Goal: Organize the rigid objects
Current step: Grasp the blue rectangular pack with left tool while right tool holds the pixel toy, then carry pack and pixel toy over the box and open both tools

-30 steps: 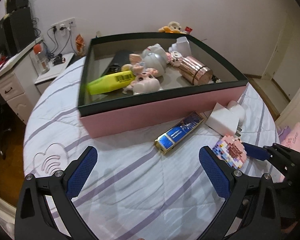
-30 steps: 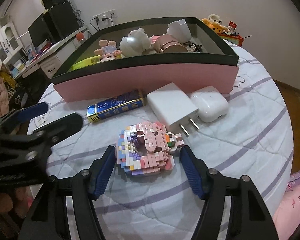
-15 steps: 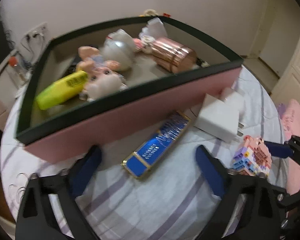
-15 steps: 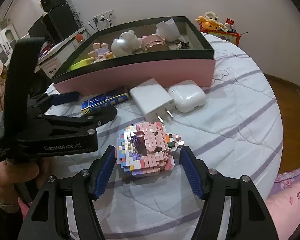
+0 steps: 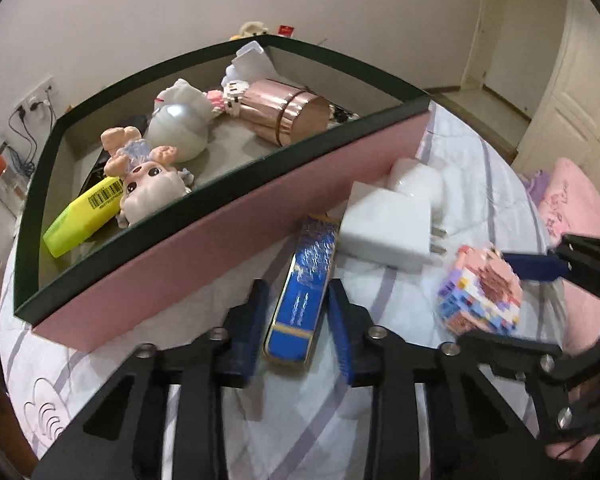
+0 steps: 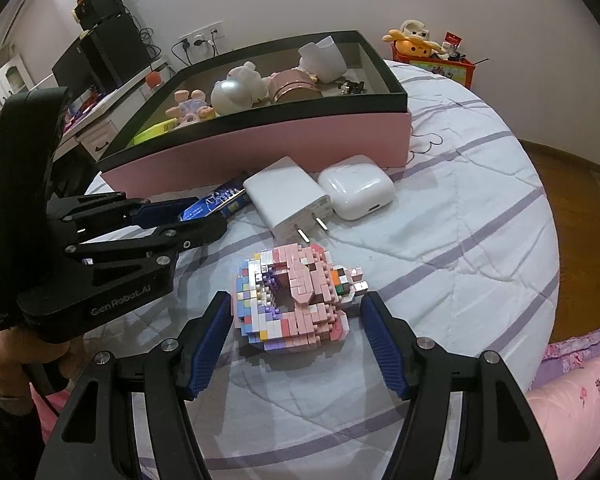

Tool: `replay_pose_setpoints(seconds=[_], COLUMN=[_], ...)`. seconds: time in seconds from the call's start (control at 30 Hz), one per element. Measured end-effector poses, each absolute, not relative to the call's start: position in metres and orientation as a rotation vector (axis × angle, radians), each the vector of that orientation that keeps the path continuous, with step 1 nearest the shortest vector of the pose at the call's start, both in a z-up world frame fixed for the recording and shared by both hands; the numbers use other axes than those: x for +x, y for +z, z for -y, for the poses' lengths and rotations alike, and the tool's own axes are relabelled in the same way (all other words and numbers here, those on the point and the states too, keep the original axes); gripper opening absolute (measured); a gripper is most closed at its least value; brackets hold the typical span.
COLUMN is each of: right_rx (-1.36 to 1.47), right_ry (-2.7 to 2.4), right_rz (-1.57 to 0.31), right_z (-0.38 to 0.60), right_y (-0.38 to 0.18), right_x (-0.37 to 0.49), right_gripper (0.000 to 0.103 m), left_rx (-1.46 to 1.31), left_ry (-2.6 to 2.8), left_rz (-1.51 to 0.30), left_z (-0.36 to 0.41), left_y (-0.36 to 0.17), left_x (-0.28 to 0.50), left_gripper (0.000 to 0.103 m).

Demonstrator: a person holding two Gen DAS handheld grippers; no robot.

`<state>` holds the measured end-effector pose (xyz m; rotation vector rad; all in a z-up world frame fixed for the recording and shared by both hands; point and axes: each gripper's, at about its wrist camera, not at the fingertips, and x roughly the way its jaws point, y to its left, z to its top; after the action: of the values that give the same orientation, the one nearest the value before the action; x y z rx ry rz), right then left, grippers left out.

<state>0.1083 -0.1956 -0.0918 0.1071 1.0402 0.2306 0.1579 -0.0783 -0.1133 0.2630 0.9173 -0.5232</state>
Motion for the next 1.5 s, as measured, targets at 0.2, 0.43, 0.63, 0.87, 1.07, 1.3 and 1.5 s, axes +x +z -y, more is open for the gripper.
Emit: replay_pose_setpoints(seconds=[0.2, 0.43, 0.63, 0.87, 1.07, 1.3, 1.5], right_rx=[0.111, 0.129, 0.144, 0.135, 0.080, 0.042, 0.016], right_ry=[0.233, 0.239, 0.259, 0.299, 0.323, 0.358, 0.384], right_rz=[-1.040, -1.027, -1.014, -0.954, -0.868, -0.824, -0.840], right_z=[0.197, 0.201, 0.201, 0.196, 0.190, 0.178, 0.163], right_y=[-0.091, -0.085, -0.077, -0.047, -0.006, 0.026, 0.030], right_x=[0.106, 0.102, 0.099, 0.106, 0.149, 0.218, 0.270], right_gripper=[0.067, 0.067, 0.067, 0.067, 0.067, 0.067, 0.067], left_rx=[0.206, 0.111, 0.067, 0.046, 0.036, 0.029, 0.021], left_ry=[-0.539, -0.522, -0.471, -0.425, -0.377, -0.337, -0.308], left_rz=[-0.909, -0.918, -0.921, -0.848, -0.789, -0.744, -0.741], left_z=[0.083, 0.064, 0.041, 0.012, -0.008, -0.017, -0.014], left_y=[-0.115, -0.112, -0.103, -0.060, -0.019, 0.013, 0.020], left_x=[0.166, 0.155, 0.140, 0.128, 0.159, 0.211, 0.255], left_gripper=[0.029, 0.020, 0.020, 0.020, 0.020, 0.020, 0.020])
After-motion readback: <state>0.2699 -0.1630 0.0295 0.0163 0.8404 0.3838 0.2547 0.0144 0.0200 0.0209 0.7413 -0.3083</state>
